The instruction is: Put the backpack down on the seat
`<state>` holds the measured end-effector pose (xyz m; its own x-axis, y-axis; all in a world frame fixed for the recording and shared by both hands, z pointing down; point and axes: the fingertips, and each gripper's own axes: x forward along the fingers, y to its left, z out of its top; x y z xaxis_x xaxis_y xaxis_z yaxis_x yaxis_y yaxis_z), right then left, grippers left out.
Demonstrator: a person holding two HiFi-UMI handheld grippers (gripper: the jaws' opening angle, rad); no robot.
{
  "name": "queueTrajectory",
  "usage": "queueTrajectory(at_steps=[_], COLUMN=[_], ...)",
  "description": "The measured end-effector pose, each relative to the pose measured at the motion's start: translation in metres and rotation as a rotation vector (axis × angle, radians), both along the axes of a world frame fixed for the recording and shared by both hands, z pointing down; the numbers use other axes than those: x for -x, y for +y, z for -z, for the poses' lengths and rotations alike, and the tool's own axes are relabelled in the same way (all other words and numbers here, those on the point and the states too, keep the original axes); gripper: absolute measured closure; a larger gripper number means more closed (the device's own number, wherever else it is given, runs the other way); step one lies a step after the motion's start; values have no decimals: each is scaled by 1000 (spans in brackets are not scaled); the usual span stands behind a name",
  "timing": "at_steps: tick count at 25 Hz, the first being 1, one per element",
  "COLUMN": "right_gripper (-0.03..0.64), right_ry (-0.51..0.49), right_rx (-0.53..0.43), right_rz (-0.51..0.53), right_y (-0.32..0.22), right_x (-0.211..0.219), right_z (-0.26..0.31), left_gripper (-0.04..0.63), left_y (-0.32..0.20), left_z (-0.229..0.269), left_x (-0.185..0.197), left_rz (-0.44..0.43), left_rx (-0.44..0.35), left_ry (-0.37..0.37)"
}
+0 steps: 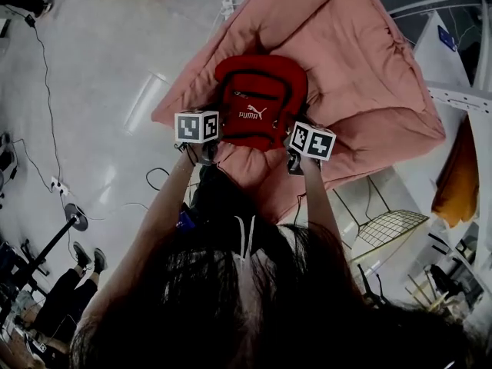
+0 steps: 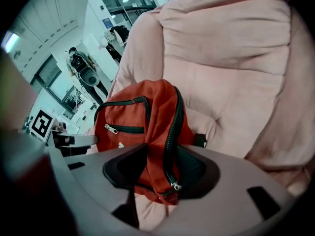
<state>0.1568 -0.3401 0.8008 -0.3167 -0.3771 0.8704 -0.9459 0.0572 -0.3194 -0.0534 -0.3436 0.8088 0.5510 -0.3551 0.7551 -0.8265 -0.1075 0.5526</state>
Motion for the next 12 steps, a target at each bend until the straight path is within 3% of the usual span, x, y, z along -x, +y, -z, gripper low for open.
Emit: queueTrajectory(at_steps=[2,7,12], right_gripper=[397,397,399], right_ry=[-14,-74,-175], right_rx=[-15,-106,-246], right_rz=[-4,-9,-20], right_y=[10,33,49], right_x=[-5,-18,-19], right_z=[10,55,116], left_gripper=[407,407,408], left_y=[1,15,19], left_z=[19,70,150], left_x=[6,9,8], left_rz=[29,82,179], left_rx=[-51,-182,-360], left_ry=[4,22,120])
